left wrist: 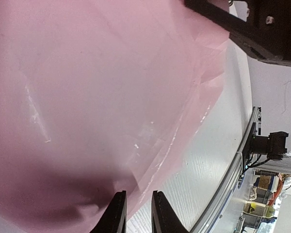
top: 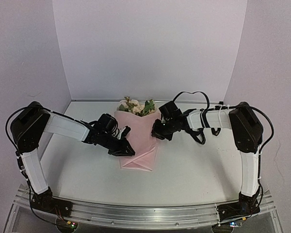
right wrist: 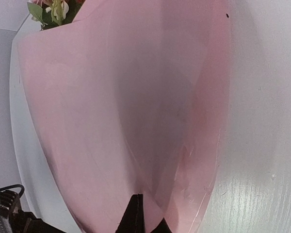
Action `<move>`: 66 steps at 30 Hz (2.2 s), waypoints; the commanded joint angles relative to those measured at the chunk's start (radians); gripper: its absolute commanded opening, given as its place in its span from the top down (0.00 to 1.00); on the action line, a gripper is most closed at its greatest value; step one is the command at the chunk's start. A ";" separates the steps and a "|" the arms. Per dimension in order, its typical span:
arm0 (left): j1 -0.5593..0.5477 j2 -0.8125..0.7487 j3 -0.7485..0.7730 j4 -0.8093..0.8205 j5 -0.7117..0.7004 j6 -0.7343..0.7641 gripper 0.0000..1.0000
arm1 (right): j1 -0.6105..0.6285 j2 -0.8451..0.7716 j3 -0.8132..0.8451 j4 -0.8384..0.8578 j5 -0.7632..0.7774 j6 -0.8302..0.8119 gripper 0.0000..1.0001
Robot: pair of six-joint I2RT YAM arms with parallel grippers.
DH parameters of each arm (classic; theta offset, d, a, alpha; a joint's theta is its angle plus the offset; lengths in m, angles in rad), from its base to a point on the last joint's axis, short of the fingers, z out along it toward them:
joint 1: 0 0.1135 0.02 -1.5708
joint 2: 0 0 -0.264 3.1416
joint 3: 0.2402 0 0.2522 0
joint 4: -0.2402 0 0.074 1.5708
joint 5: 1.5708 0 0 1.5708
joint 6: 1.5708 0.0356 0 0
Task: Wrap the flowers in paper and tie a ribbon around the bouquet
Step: Adjust the folded bouquet at the center of the board.
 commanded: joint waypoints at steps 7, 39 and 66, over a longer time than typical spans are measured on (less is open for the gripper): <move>0.010 0.066 -0.019 0.077 0.009 -0.041 0.84 | 0.015 -0.044 -0.015 -0.048 0.069 -0.034 0.91; 0.010 0.072 0.021 0.013 0.012 0.004 0.84 | 0.167 -0.023 0.080 -0.280 0.075 0.020 0.52; 0.102 0.023 -0.149 0.211 0.201 -0.193 0.83 | 0.180 0.043 0.018 -0.280 0.143 0.021 1.00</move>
